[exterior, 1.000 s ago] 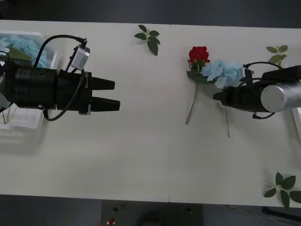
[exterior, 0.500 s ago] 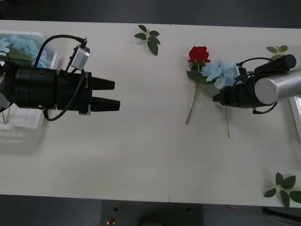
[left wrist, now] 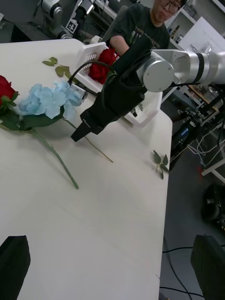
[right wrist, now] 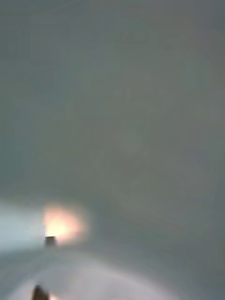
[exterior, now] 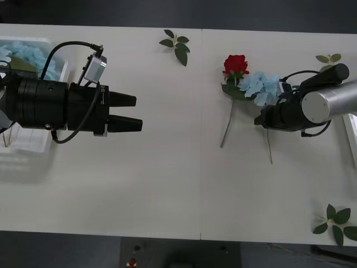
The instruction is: Put the red flowers into the right box and the blue flowers into the left box
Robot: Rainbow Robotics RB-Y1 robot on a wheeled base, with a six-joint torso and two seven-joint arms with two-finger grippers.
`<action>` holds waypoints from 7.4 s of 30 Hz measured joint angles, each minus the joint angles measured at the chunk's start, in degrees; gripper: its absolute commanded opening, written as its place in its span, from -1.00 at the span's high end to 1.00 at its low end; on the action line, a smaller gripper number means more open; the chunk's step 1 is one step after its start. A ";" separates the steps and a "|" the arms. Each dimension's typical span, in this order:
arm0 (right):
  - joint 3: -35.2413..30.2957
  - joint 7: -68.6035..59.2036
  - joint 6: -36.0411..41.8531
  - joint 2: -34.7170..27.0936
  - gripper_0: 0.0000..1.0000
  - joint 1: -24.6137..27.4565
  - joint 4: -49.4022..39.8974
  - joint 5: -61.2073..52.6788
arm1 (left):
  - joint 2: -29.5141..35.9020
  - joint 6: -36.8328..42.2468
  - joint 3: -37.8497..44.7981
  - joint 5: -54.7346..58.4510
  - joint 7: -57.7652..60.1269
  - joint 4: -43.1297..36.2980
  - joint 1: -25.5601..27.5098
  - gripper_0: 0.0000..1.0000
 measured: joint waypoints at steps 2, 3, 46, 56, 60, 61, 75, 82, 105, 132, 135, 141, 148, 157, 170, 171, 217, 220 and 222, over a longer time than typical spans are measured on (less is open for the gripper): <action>0.18 0.00 0.90 0.00 1.00 0.00 0.00 0.11 | 0.00 0.00 0.00 0.00 0.00 0.00 0.00 -1.00; 0.23 0.00 1.55 0.00 1.00 0.00 0.00 0.48 | 0.00 0.00 0.00 0.00 0.00 0.00 0.00 -1.00; -52.28 0.21 49.46 -17.99 1.00 -0.06 -17.52 -27.96 | -5.05 -0.66 -0.90 7.17 0.00 0.67 2.47 -1.00; -48.84 0.69 25.76 -20.77 1.00 8.81 -23.03 -48.22 | -10.48 -3.36 1.97 11.45 0.00 0.71 2.98 -1.00; -48.44 0.70 10.06 -20.76 1.00 18.32 -34.30 -47.73 | -13.54 -4.41 3.77 11.45 0.00 0.73 3.38 -1.00; -47.64 0.70 5.92 -20.74 1.00 20.15 -36.85 -47.73 | -14.18 -4.59 3.91 11.45 0.00 0.73 3.38 -1.00; -22.87 0.70 -24.26 -15.88 1.00 19.49 -48.54 -35.72 | -21.09 -12.51 3.95 7.13 0.00 0.84 3.37 -1.00; -20.84 0.70 -24.35 -15.00 1.00 17.40 -48.69 -35.72 | -22.85 -13.15 3.91 4.27 0.00 1.95 3.15 -1.00; -13.02 0.69 -19.10 -13.93 1.00 7.61 -49.09 -35.19 | -21.42 -13.91 -5.79 4.00 0.00 4.85 -2.11 -1.00; -8.80 0.69 -19.09 -10.85 1.00 3.59 -45.42 -35.02 | -8.95 -5.95 -4.62 7.02 0.00 4.86 -1.98 -1.00; -8.80 0.69 -19.09 -10.85 1.00 3.59 -45.37 -35.16 | -8.95 -2.33 -3.40 8.77 0.00 5.29 -1.97 -1.00; -8.80 0.69 -19.10 -10.85 1.00 3.59 -45.29 -35.55 | -8.96 -0.25 -3.04 14.82 0.14 4.97 -1.97 -1.00; -8.80 0.69 -21.08 -10.85 1.00 3.59 -45.19 -35.41 | -9.81 -0.25 -3.04 15.02 7.74 4.43 -1.97 -1.00; -8.80 0.70 -22.33 -10.85 1.00 3.59 -45.19 -35.40 | -14.84 -2.00 -3.05 13.61 12.60 4.34 -2.35 -1.00; -8.80 0.77 -24.19 -10.85 1.00 3.59 -45.19 -34.26 | -19.05 -12.42 -5.38 13.62 13.37 4.34 -5.40 -1.00; -8.80 0.78 -23.66 -10.85 1.00 3.59 -45.19 -34.26 | -19.05 -12.88 -5.38 13.62 14.17 4.34 -5.40 -1.00; -8.80 4.83 -21.99 -10.85 1.00 3.59 -48.55 -18.68 | -18.07 -13.76 -12.07 6.55 25.46 1.45 -5.83 -0.81; -8.80 4.83 -22.00 -10.85 1.00 3.59 -49.13 -19.66 | -19.41 -13.78 -12.07 5.76 25.46 2.87 -6.86 1.00; -8.80 4.83 -22.00 -10.85 1.00 3.59 -49.42 -19.65 | -20.17 -13.78 -12.07 5.73 25.46 3.79 -7.47 1.00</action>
